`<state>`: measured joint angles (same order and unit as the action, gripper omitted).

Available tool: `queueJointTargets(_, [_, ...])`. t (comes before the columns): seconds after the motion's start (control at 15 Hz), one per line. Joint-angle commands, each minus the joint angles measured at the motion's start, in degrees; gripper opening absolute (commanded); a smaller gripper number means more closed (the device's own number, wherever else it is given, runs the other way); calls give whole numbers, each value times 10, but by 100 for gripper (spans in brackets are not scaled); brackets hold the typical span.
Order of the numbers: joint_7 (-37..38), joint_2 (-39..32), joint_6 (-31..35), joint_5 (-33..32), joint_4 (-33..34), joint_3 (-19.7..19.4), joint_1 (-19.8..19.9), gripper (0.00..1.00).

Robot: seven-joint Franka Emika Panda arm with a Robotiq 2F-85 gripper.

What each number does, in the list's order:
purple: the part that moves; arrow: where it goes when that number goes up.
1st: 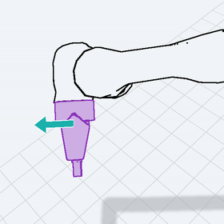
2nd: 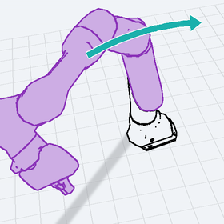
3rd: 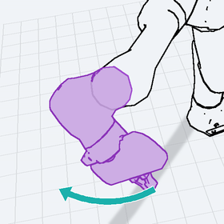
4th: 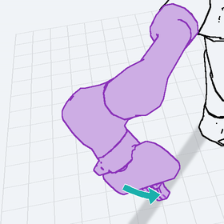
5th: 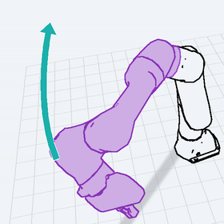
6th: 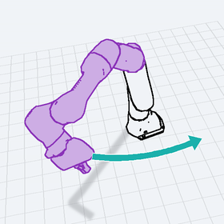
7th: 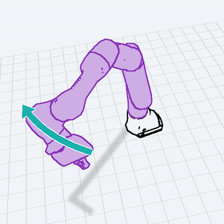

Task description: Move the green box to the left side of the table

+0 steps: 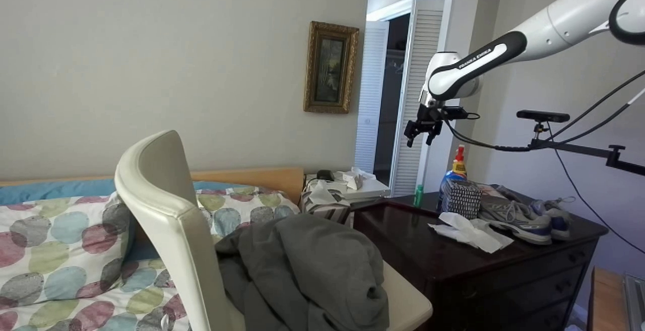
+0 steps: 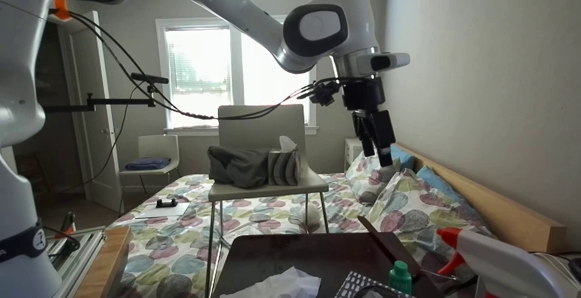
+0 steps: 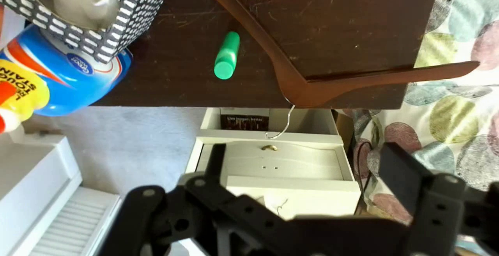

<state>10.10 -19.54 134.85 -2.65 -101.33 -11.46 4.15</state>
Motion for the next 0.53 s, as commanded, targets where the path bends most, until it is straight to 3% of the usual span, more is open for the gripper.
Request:
queueJointTargets(0.0, [22,107,64,-53,-140,1,-15,100])
queueJointTargets(0.07, [25,129,67,-63,-168,2,-16,100])
queueJointTargets(0.13, [5,64,39,-35,-82,11,-1,100])
queueJointTargets(0.47, [6,70,40,-36,-92,13,2,100])
